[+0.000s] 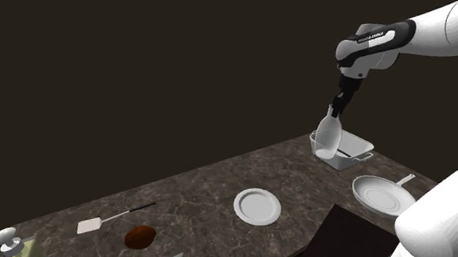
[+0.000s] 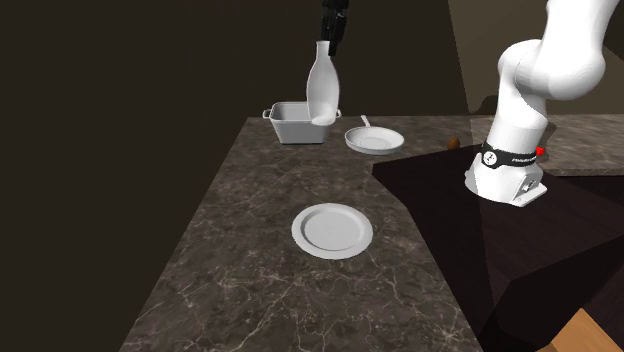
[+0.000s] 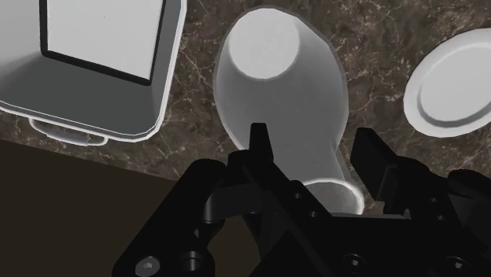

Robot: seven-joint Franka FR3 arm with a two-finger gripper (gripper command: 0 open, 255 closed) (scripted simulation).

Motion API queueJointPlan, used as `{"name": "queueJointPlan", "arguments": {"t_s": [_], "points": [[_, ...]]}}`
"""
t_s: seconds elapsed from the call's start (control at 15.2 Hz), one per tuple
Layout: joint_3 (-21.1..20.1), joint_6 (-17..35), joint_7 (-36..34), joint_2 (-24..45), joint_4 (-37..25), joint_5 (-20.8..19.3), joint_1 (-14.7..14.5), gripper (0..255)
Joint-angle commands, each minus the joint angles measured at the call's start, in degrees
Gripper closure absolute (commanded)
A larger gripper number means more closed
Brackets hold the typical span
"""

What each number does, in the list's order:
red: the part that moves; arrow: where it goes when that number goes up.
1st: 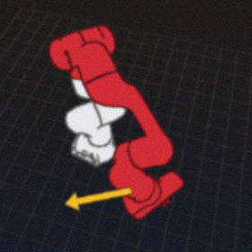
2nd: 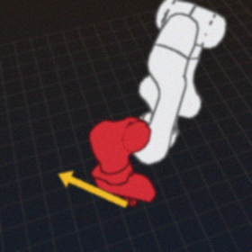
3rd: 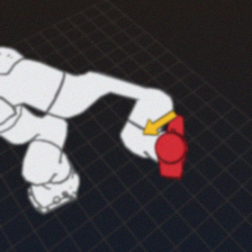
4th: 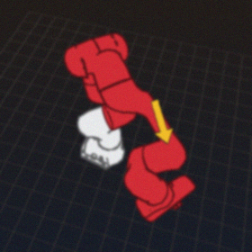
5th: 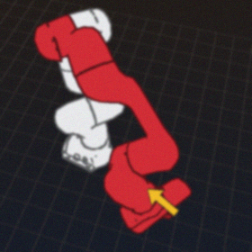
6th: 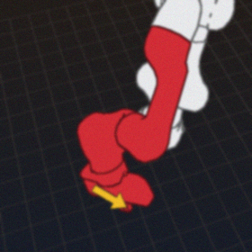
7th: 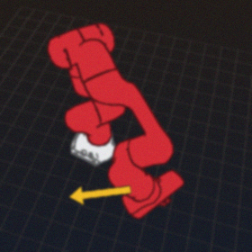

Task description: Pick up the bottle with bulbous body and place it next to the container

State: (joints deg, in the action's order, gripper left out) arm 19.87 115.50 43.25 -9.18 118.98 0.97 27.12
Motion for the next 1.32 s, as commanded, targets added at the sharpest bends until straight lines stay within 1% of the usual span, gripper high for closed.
{"name": "queueJointPlan", "arguments": {"t_s": [0.0,0.66,1.25], "points": [[0.1,1.6,0.2,0.4,1.1,0.2,0.0,255],[0.5,9.2,1.4,2.7,6.6,1.2,0.0,255],[0.8,16.1,3.0,5.9,10.5,2.9,-0.1,255]]}}
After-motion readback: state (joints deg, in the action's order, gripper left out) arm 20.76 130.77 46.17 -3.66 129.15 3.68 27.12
